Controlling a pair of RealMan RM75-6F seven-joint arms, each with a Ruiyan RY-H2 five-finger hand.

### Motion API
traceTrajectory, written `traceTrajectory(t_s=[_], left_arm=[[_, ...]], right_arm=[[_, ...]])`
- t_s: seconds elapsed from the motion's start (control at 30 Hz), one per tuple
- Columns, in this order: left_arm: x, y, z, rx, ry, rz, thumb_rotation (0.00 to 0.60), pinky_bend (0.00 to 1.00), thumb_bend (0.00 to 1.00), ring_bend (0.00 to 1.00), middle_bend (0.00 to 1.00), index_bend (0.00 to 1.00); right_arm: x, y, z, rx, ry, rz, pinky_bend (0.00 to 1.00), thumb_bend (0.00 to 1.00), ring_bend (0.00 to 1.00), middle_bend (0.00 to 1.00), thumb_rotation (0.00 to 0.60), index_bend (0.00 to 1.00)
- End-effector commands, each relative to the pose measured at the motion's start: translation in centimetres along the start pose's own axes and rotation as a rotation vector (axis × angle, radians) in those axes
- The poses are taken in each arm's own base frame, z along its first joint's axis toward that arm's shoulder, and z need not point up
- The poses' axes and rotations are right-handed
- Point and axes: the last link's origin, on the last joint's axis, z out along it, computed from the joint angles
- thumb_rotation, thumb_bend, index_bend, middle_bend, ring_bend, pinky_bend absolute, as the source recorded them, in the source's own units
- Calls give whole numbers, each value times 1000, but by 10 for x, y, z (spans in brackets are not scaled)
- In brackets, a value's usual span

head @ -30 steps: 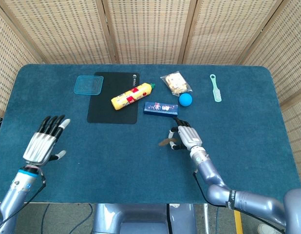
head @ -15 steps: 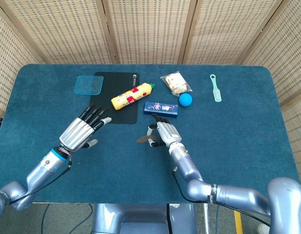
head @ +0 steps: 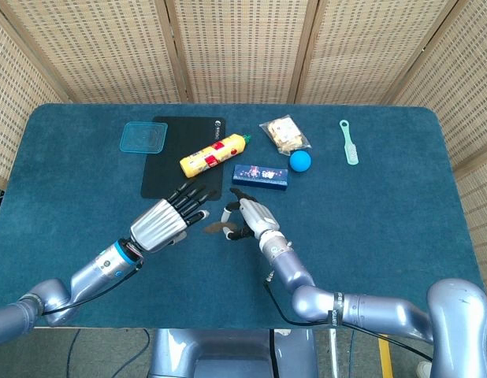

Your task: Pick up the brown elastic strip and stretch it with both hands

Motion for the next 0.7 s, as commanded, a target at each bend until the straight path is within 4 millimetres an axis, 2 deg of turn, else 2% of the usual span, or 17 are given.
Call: traceTrajectory(t_s=[0.03,0.23,0.37,0.7], left_arm=[[-6,9,7,-28,14,7,600,0,42,0,0,368],[-12,18,16,-54,40,47,600,0,88,0,0,407],[-13,21,20,-83,75,88,600,0,169,0,0,439],[-21,23,28,-88,83,113,600,0,235,0,0,475]], right_arm=[[0,0,0,0,0,-3,0,563,0,77,600,747],[3,4,-2,-5,3,-8,0,564,0,82,600,748],[5,9,-2,-15,9,-9,0,563,0,82,600,748],[9,12,-2,-18,11,-5,0,564,0,82,600,749]])
